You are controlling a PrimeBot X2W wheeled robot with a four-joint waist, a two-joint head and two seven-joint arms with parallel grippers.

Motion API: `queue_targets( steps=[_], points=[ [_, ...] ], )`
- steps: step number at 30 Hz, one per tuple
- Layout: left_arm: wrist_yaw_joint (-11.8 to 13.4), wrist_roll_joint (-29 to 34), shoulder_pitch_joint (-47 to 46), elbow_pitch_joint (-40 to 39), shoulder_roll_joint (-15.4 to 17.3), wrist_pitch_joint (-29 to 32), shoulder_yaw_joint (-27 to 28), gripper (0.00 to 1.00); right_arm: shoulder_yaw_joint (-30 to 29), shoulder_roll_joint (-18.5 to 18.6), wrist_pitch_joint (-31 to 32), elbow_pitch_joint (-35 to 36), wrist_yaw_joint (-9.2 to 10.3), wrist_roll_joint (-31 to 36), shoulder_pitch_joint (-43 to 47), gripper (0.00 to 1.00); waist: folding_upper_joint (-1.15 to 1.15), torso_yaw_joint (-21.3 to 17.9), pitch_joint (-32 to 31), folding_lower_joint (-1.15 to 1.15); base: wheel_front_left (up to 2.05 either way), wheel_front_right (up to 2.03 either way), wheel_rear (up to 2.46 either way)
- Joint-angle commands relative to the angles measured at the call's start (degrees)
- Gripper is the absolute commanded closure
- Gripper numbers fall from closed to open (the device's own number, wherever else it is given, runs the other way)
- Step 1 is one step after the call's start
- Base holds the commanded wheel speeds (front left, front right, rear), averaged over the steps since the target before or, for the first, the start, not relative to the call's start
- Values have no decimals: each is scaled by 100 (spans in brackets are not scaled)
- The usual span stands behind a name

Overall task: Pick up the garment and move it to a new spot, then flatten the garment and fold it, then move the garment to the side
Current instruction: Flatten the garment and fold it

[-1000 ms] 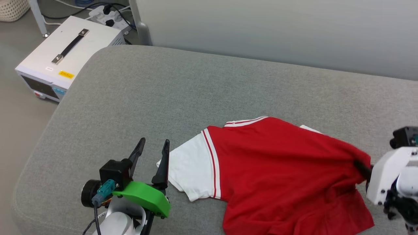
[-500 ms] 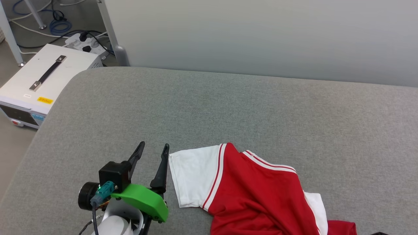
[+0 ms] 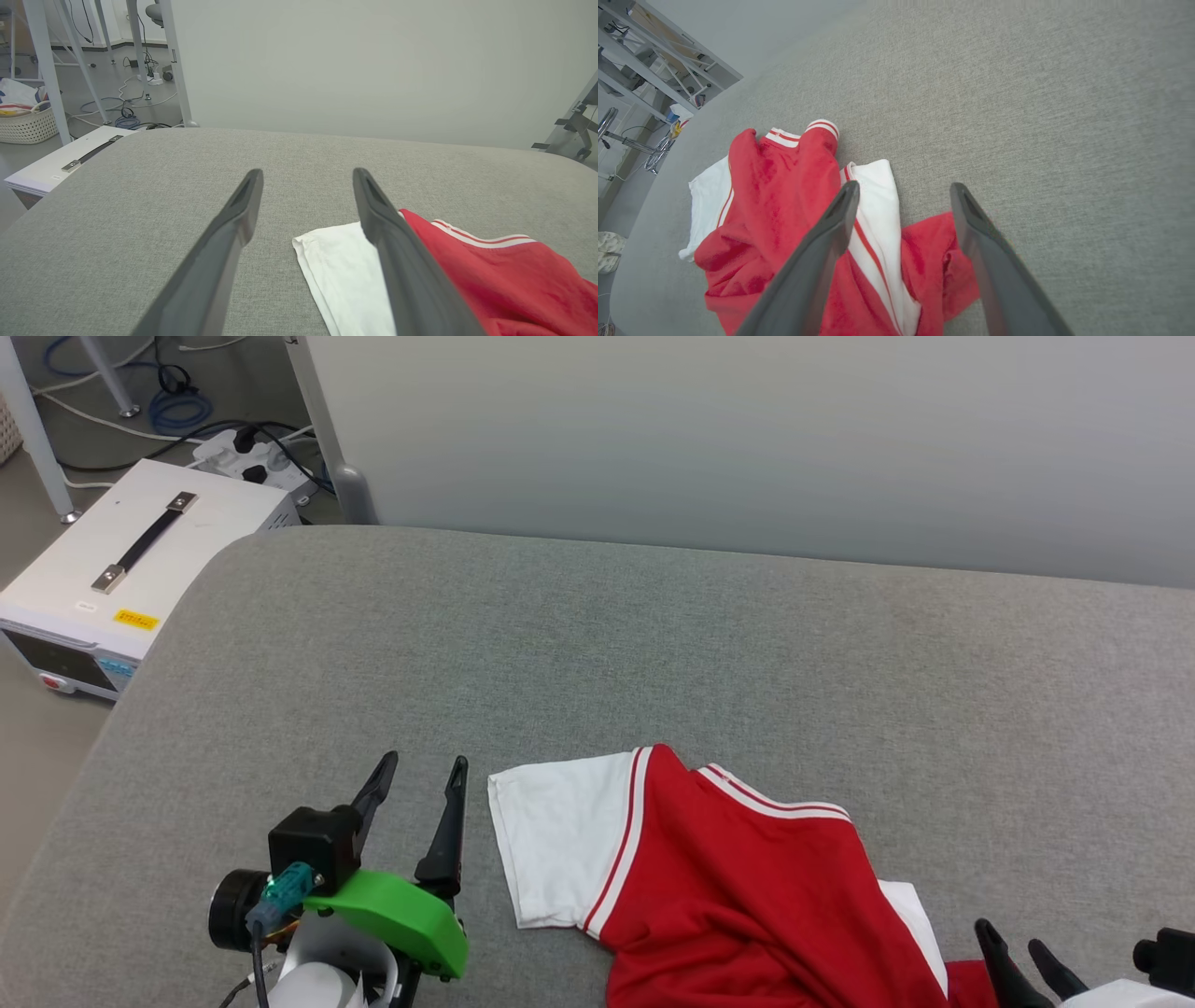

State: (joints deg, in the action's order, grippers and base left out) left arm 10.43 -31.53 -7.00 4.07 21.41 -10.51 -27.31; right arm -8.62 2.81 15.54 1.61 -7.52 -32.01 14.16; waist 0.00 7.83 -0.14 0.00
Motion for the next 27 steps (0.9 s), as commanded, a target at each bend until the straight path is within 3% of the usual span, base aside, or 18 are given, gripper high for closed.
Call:
queue_targets(
  steps=[1, 7, 12, 16, 21, 26, 27],
  points=[
    [46, -62, 84, -32, 11, -17, 35, 0, -90, 8, 18, -62, 3, 118, -188, 0, 0, 4, 3, 0, 0, 0, 0],
    [46, -84, 40, -68, 2, -30, 35, 0, -129, 399, 1225, -472, 3, 526, -800, 0, 0, 79, 98, 0, 0, 0, 0],
    [-6, -63, -123, -70, -23, -82, 22, 0, 252, 879, 2331, -657, 3, 618, -1358, 0, 0, 262, 333, 0, 0, 0, 0],
    [-37, -58, -224, -22, -76, -152, 24, 0, 622, 1101, 2778, -759, 3, 624, -1686, 0, 0, 401, 530, 0, 0, 0, 0],
    [-70, -73, -286, 86, -147, -223, 23, 0, 930, 1205, 3190, -1123, 3, 585, -1766, 0, 0, 520, 667, 0, 0, 0, 0],
    [-87, -77, -326, 198, -205, -288, 40, 0, 1043, 1070, 3634, -1423, 3, 512, -1611, 0, 0, 543, 715, 0, 0, 0, 0],
    [-87, -76, -331, 211, -214, -296, 42, 0, 1074, 1055, 3703, -1437, 3, 509, -1591, 11, 0, 539, 719, 0, 0, 0, 0]
  ],
)
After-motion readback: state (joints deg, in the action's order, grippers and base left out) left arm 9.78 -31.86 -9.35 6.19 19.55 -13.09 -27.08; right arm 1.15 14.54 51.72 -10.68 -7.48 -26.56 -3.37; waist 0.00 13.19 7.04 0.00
